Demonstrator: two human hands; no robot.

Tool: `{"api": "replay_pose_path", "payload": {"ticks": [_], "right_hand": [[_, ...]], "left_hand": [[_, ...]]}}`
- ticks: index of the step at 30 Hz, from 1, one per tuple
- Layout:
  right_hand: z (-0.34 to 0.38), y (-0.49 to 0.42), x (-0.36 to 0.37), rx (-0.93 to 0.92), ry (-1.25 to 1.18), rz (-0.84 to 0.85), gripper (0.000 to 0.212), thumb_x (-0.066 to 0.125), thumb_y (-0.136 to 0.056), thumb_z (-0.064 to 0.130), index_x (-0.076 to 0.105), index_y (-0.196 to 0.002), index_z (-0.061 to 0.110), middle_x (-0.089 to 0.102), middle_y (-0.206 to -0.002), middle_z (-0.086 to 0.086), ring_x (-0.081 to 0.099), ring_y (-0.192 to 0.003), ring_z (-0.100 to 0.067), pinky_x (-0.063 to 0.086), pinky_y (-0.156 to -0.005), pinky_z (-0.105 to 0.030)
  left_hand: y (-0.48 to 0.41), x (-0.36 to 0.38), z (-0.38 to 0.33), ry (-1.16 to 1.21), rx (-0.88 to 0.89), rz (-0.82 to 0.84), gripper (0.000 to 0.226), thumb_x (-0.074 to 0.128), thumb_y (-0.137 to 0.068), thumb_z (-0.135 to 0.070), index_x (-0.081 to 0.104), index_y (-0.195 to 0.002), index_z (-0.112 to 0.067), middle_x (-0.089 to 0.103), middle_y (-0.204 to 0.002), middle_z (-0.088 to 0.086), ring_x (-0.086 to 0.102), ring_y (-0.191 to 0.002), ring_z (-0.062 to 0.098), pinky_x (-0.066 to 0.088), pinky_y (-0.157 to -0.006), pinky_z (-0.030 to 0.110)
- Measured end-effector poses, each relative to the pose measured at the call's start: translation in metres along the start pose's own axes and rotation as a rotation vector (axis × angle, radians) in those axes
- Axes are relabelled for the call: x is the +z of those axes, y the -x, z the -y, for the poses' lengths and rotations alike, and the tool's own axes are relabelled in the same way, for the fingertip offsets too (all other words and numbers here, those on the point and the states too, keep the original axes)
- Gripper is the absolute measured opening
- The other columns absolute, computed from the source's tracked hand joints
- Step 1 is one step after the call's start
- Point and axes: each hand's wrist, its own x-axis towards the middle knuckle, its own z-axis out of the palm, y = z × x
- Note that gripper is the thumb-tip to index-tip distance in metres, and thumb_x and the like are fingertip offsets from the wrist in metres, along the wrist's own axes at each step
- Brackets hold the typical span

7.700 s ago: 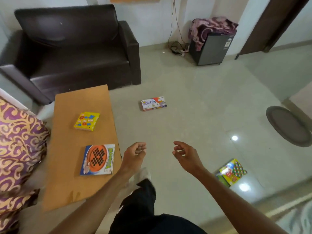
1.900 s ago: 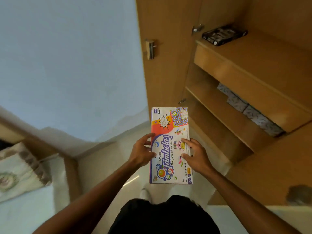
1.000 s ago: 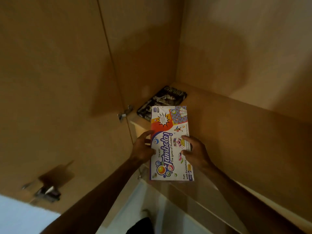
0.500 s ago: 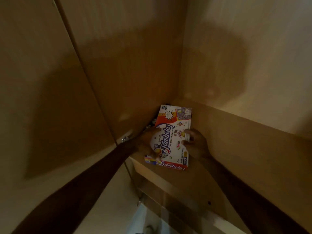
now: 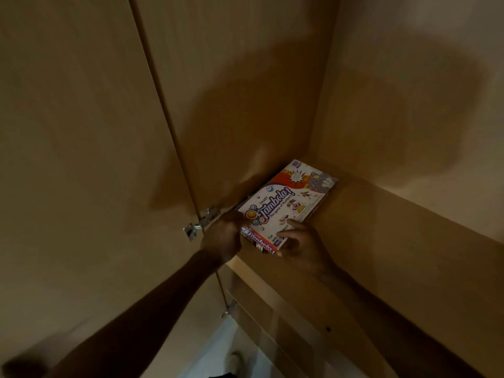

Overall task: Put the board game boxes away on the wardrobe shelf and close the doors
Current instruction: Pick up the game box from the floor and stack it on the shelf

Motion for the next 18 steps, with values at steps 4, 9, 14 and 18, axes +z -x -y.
{"api": "replay_pose_path", "payload": {"ticks": [4, 9, 14, 18], "right_hand": [[0.000, -0.014, 0.012, 0.040, -0.032, -0.019, 0.052, 0.081, -0.068, 0.032, 0.069, -0.116, 0.013, 0.046, -0.144, -0.012, 0.033, -0.138, -0.028, 0.042, -0.107, -0.047], [0.008, -0.027, 0.020, 0.087, -0.036, -0.050, 0.049, 0.083, -0.069, 0.021, 0.069, -0.116, 0.012, 0.044, -0.146, -0.010, 0.032, -0.139, -0.027, 0.039, -0.110, -0.037], [0.007, -0.025, 0.017, 0.068, -0.017, -0.030, 0.049, 0.083, -0.070, 0.022, 0.068, -0.116, 0.014, 0.044, -0.146, -0.010, 0.033, -0.139, -0.025, 0.037, -0.111, -0.038], [0.007, -0.018, 0.015, 0.061, -0.016, -0.019, 0.047, 0.078, -0.076, 0.020, 0.065, -0.121, 0.014, 0.039, -0.149, -0.008, 0.027, -0.140, -0.024, 0.036, -0.110, -0.035]], "left_hand": [[0.009, -0.001, 0.003, -0.014, -0.090, 0.104, 0.063, 0.053, -0.086, -0.002, 0.042, -0.145, -0.020, 0.039, -0.153, 0.003, 0.031, -0.143, 0.024, 0.033, -0.113, 0.035], [0.005, -0.006, 0.001, -0.002, -0.177, 0.193, 0.073, 0.056, -0.087, -0.004, 0.026, -0.152, -0.021, 0.021, -0.161, 0.002, 0.018, -0.148, 0.024, 0.029, -0.117, 0.040], [0.006, -0.003, 0.004, 0.002, -0.188, 0.212, 0.072, 0.056, -0.087, -0.009, 0.027, -0.151, -0.024, 0.022, -0.161, 0.001, 0.021, -0.147, 0.025, 0.033, -0.116, 0.043], [0.015, -0.001, 0.001, 0.068, -0.221, 0.197, 0.061, 0.058, -0.088, -0.015, 0.038, -0.145, -0.024, 0.037, -0.154, 0.002, 0.034, -0.141, 0.023, 0.040, -0.110, 0.037]]}}
